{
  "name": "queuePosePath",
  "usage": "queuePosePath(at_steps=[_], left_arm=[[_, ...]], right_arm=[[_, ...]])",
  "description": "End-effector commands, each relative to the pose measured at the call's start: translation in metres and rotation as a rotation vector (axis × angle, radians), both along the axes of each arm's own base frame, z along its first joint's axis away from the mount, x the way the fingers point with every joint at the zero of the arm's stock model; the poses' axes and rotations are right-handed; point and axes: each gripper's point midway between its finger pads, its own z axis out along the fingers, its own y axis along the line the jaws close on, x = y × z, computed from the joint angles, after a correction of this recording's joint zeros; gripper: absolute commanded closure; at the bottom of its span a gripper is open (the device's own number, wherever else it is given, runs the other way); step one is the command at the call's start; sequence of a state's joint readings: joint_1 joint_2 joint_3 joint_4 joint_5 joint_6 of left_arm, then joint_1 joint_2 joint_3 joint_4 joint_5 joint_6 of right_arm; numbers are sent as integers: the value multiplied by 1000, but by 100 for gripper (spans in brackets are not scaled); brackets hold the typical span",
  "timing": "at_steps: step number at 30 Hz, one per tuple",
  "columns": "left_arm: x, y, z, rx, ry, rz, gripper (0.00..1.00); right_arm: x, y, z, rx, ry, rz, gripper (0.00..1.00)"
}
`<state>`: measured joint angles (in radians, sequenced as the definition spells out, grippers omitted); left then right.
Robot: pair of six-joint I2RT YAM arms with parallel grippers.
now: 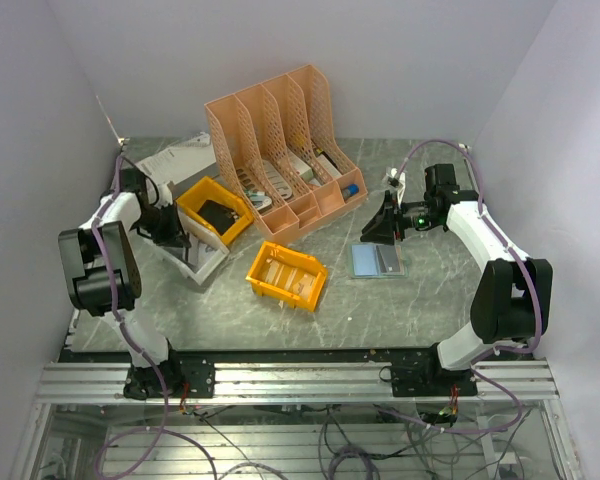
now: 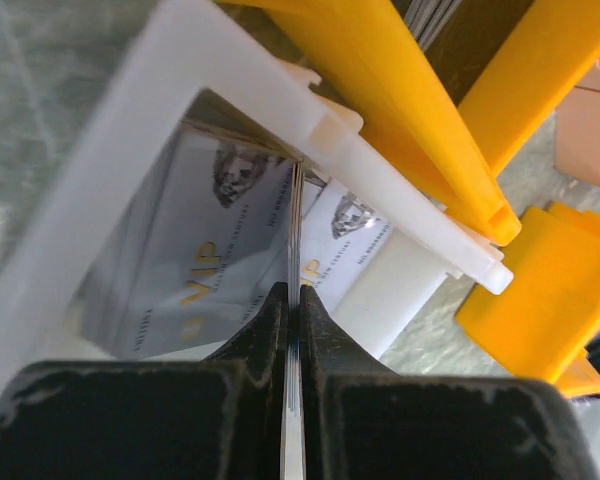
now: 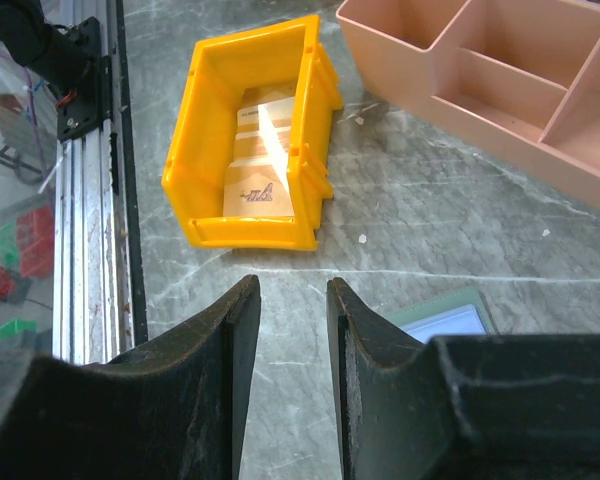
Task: Put the credit cards into the card holder
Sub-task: Pick up the credit card from the storage box.
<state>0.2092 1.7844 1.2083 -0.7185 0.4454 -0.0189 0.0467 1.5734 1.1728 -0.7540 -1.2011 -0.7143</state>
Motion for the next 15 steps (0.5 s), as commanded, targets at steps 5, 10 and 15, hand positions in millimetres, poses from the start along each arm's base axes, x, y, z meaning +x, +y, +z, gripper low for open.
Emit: queuePosePath(at_steps=[5, 10, 15], left_arm=[[-11, -21, -24, -157, 74, -27, 92], [-13, -26, -30, -187, 82, -32, 89], [-13, -25, -32, -180, 91, -31, 81]], right_arm=[[5, 0, 6, 11, -21, 6, 67], [5, 0, 6, 8, -23, 5, 66], [6, 0, 6, 6, -24, 5, 66]])
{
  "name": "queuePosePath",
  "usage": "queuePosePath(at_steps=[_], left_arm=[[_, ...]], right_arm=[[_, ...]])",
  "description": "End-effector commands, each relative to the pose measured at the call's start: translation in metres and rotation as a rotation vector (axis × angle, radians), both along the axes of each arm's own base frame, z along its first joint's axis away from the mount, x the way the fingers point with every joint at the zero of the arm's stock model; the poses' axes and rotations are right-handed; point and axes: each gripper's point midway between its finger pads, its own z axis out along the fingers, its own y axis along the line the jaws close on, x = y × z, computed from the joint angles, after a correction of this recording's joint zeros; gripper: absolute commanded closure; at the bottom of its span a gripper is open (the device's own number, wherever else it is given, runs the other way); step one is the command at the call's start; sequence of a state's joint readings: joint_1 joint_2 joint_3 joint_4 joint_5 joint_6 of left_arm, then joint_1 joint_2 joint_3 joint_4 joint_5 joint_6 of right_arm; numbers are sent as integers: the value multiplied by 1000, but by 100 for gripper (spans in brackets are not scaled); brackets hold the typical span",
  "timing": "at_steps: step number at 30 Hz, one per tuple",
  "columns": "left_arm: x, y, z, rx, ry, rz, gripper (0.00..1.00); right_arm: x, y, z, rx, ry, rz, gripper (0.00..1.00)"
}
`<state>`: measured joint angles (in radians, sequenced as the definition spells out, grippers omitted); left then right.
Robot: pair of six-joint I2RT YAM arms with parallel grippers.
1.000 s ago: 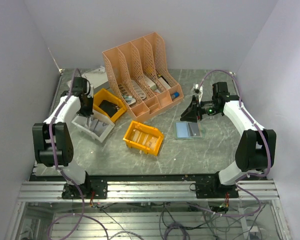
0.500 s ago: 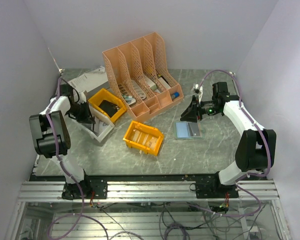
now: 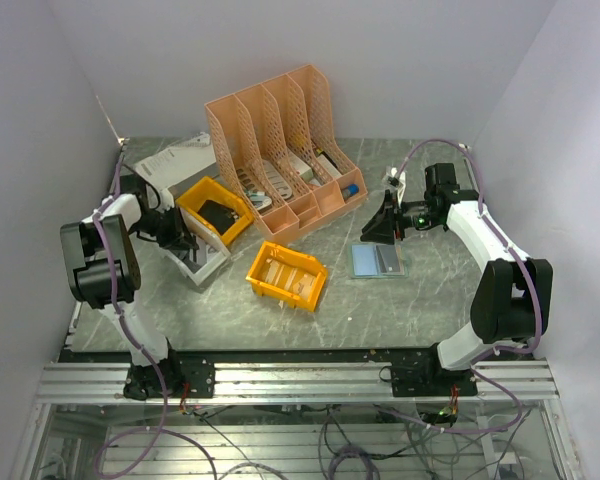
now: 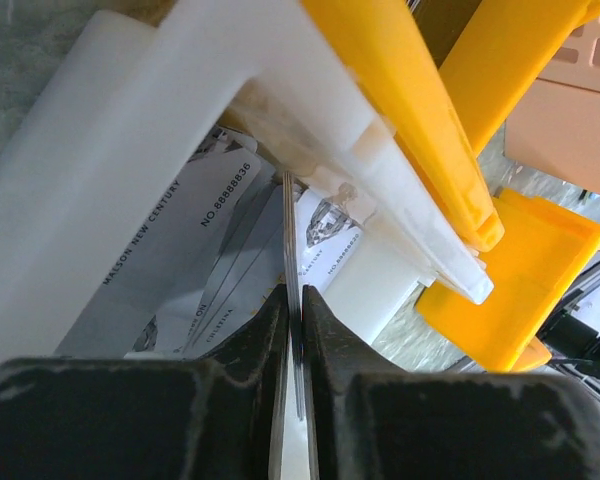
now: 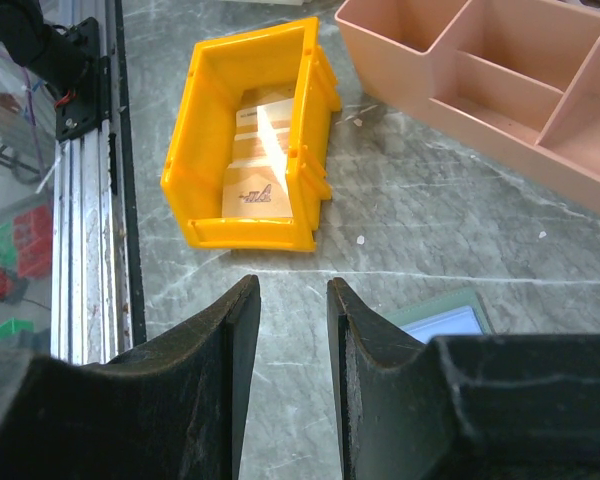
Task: Put the credit cards into the card holder
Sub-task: Pick up the credit card from the storage box.
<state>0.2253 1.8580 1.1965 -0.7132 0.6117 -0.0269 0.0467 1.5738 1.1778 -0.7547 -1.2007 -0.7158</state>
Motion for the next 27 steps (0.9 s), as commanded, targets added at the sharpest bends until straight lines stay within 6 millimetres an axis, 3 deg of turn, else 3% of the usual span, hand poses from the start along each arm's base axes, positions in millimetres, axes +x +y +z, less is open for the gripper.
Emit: queuePosePath(at_steps=[1, 14, 17, 19, 27], left_arm=[[-7, -3, -20, -4, 42, -19, 79], [-9, -1, -28, 26, 79, -15, 78], [-8, -2, -26, 21, 78, -16, 88], [-5, -1, -21, 23, 65, -15, 93], [0, 11, 10, 35, -1, 11, 93]], right_arm=[[4, 0, 5, 7, -19, 5, 66], [5, 0, 5, 6, -21, 4, 66], [5, -1, 6, 6, -23, 3, 66], [5, -1, 5, 4, -21, 3, 66], [5, -1, 6, 6, -22, 4, 66]])
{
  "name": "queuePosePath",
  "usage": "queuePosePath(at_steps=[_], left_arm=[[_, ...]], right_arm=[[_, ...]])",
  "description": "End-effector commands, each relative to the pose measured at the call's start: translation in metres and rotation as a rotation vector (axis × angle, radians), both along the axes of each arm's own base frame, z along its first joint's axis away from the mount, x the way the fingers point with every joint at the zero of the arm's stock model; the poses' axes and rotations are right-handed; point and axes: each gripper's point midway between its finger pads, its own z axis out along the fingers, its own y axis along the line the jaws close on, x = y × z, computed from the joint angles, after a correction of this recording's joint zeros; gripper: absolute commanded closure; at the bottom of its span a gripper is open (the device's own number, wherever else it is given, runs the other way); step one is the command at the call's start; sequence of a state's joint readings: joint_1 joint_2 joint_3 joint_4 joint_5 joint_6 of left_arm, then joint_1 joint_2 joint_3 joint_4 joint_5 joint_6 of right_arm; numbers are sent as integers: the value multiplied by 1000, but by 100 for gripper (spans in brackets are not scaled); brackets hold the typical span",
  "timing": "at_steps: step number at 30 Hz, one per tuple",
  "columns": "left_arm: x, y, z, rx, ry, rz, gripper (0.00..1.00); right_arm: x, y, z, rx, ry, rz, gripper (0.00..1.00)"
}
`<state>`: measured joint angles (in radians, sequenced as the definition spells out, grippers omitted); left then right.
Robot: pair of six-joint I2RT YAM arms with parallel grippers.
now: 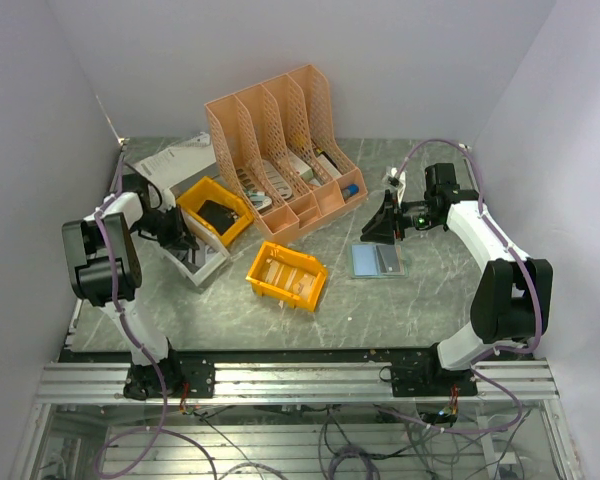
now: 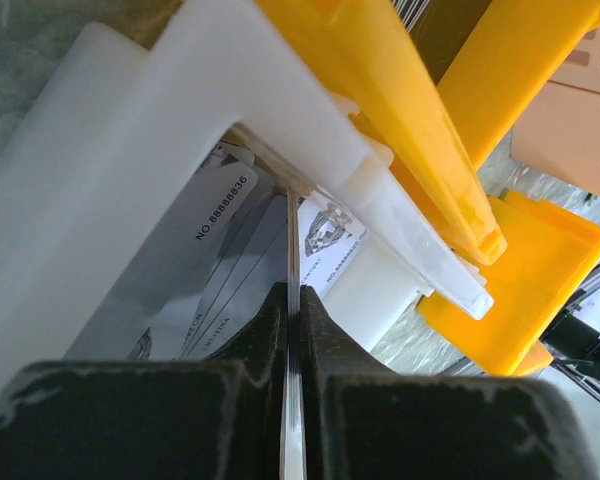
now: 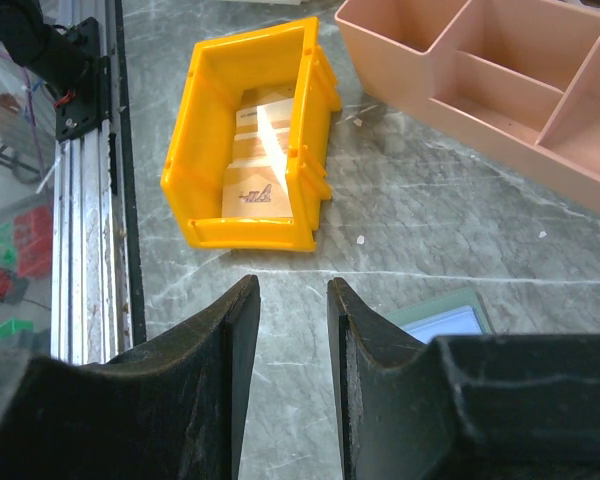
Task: Put the credit cards into the card holder
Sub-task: Pick up the credit card from the storage box.
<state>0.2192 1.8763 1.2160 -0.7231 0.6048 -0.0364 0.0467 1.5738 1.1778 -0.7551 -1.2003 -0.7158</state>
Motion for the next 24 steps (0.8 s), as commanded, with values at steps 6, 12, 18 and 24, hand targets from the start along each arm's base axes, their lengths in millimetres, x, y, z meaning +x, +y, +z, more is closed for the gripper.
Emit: queuePosePath(at_steps=[6, 12, 18, 24], left_arm=[[-9, 15, 14, 23, -21, 26, 88], [-9, 17, 12, 30, -12, 27, 80], [-9, 17, 13, 28, -11, 29, 77], [-8, 18, 16, 28, -16, 34, 79]], right_arm=[[4, 0, 6, 9, -21, 7, 66], [3, 0, 7, 9, -24, 11, 66], [3, 0, 8, 9, -25, 10, 66], [3, 0, 7, 9, -24, 10, 66]])
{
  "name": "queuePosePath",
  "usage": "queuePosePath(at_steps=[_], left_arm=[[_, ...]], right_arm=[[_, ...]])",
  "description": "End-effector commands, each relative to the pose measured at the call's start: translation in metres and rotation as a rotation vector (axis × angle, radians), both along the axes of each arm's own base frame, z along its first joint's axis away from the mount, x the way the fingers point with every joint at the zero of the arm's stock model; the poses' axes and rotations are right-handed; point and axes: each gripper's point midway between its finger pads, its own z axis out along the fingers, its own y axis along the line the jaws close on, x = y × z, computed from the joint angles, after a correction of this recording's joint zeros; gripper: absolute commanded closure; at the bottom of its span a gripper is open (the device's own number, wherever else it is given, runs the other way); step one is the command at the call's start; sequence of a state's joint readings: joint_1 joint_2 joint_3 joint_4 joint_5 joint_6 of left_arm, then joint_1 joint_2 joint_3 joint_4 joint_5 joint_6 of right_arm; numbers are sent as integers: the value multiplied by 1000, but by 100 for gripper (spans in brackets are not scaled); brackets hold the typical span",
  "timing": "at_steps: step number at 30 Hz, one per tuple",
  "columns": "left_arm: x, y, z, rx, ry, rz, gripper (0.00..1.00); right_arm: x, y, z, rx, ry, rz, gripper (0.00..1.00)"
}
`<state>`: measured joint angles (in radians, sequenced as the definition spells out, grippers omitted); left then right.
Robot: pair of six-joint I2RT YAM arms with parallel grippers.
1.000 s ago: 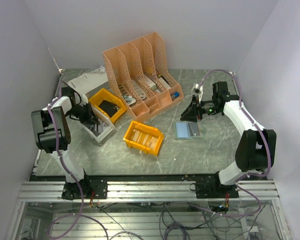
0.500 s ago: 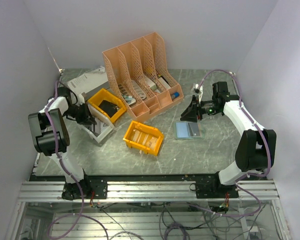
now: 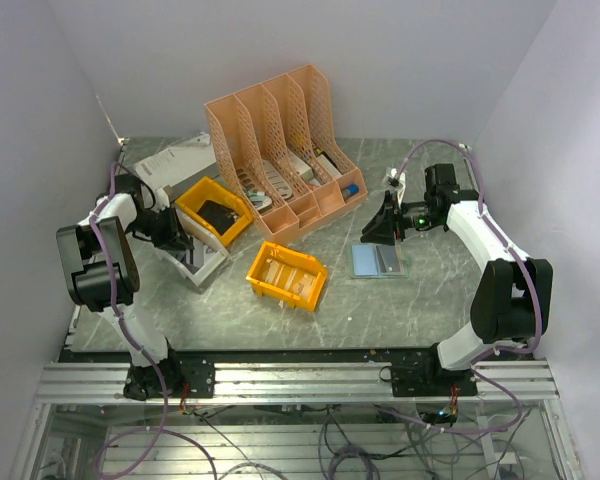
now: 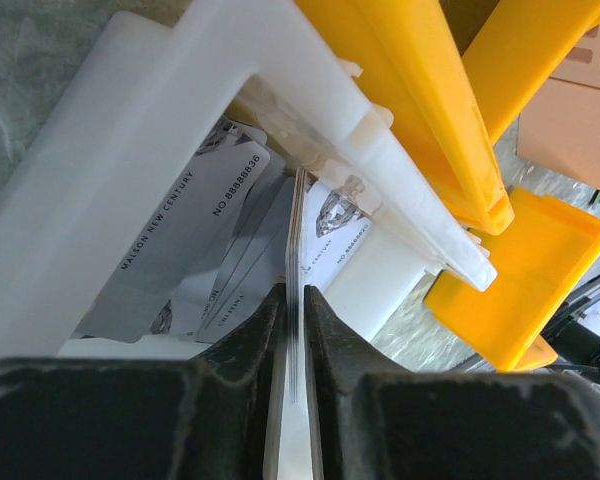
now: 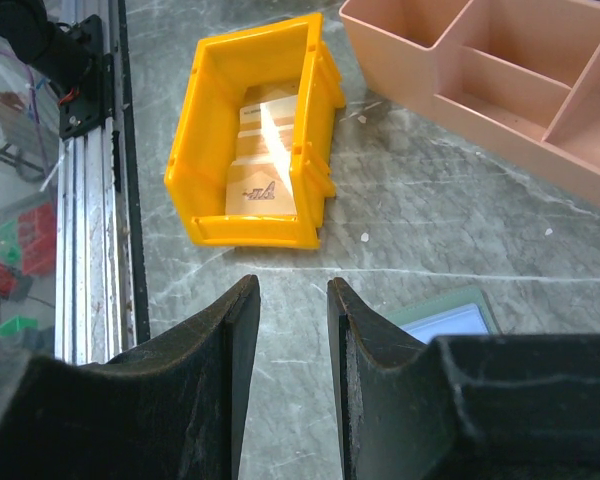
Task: Put the credit cards into the card holder
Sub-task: Pick up the credit card from the storage box.
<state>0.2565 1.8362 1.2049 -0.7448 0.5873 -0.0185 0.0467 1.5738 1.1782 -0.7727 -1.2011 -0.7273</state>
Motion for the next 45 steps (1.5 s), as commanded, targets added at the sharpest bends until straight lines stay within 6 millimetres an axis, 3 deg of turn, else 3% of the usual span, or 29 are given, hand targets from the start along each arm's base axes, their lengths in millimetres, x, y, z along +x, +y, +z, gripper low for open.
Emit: queuePosePath(at_steps=[1, 7, 11, 16, 21, 30, 45], left_arm=[[-3, 4, 10, 3, -9, 9, 79], [-2, 2, 10, -30, -8, 12, 84], [-3, -1, 3, -47, 5, 18, 93], [2, 5, 17, -11, -27, 17, 93], [6, 5, 23, -23, -34, 12, 86], [-6, -5, -6, -46, 27, 4, 81], [7, -17, 4, 176, -63, -70, 78]], right_arm=[[6, 0, 8, 9, -30, 6, 66], [6, 0, 7, 9, -29, 7, 66], [6, 0, 7, 9, -31, 6, 66], [6, 0, 6, 10, -27, 7, 66], [6, 0, 7, 10, -27, 7, 66], [6, 0, 7, 6, -32, 7, 66], [6, 0, 7, 6, -31, 6, 66]])
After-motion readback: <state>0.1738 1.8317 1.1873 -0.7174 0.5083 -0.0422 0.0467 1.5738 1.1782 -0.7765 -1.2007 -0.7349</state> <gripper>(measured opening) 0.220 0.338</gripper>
